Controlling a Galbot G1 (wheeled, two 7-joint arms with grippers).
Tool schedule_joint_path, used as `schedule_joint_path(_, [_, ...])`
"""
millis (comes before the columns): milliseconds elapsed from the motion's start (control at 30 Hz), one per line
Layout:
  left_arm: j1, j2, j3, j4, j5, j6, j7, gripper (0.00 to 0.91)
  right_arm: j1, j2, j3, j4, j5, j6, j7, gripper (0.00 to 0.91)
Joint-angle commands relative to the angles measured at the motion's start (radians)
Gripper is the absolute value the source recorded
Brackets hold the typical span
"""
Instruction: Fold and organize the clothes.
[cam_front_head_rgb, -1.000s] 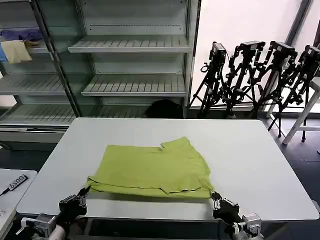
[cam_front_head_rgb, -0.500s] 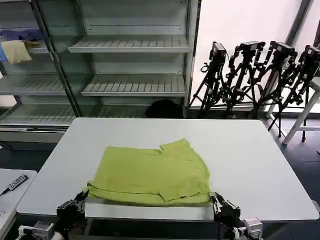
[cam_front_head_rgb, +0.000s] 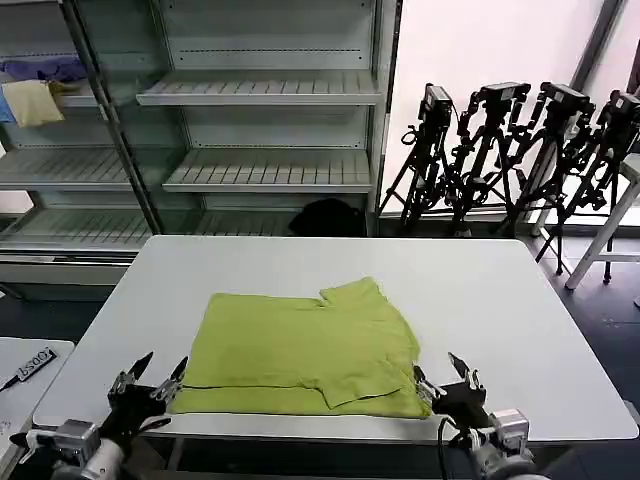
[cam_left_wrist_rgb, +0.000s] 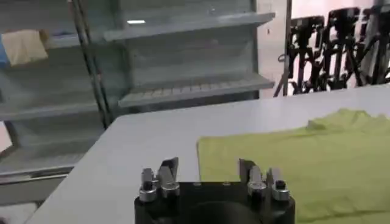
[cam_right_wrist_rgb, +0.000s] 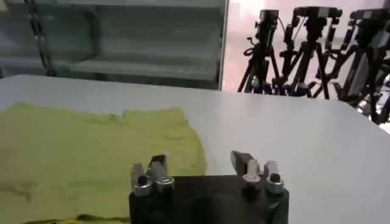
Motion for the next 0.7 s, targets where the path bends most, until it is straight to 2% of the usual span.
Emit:
schedule_joint_path(33, [-0.335, 0.099, 0.087, 0.165, -0.039, 0.055, 0.052, 0.907, 0.328, 0.008, -0.066, -0.225, 0.001, 0.000, -0.017, 0.907])
schedule_joint_path(367, [-0.510, 0.176, 0.219, 0.405, -0.024, 0.056, 0.101, 0.907, 0.593, 0.070, -0.156, -0.542, -0.003, -0.002, -0.001, 0.907])
schedule_joint_path(567, [-0.587, 0.197, 0.266, 0.531, -0.022, 0.056, 0.121, 0.907, 0.670, 0.103, -0.166, -0.694, -0.018, -0.002, -0.005, 0.907])
schedule_joint_path(700, [-0.629, 0.210, 0.289, 0.618, -0.019, 0.056, 0.125, 0.907, 0.684, 0.113, -0.162, -0.742, -0.030, -0.001, -0.010, 0.907])
